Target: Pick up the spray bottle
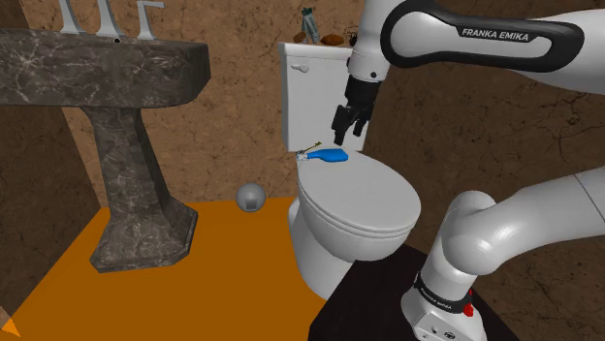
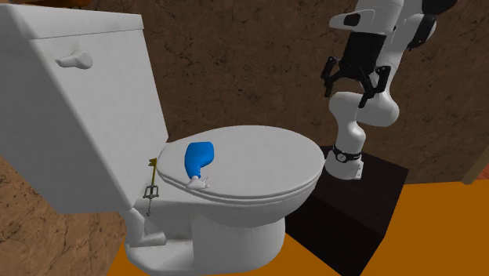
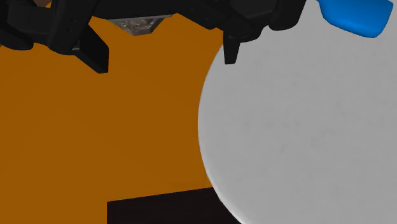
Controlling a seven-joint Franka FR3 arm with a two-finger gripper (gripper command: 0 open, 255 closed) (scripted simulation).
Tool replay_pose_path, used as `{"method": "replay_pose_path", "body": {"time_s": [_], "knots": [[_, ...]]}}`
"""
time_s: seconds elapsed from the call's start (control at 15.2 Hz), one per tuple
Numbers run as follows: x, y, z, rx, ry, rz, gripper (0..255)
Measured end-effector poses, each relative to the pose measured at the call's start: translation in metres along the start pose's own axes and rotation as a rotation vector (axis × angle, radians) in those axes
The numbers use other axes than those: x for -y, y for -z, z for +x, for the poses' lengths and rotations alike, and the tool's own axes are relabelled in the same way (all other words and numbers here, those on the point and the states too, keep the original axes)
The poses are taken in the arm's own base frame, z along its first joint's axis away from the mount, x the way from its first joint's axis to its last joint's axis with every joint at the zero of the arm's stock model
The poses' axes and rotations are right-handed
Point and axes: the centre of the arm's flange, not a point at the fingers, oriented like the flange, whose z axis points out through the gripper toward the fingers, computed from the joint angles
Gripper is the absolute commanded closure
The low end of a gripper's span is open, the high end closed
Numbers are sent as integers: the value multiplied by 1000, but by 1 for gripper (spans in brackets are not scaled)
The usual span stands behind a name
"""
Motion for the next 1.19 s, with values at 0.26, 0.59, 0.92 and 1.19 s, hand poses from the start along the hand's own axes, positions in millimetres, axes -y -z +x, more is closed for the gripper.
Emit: {"method": "replay_pose_path", "body": {"time_s": [0.26,0.59,0.92,1.19], "knots": [[-21,-16,11,8,39,3,0],[-71,-44,43,25,134,8,0],[-120,-79,74,42,232,14,0],[-158,-104,104,55,311,18,0]]}}
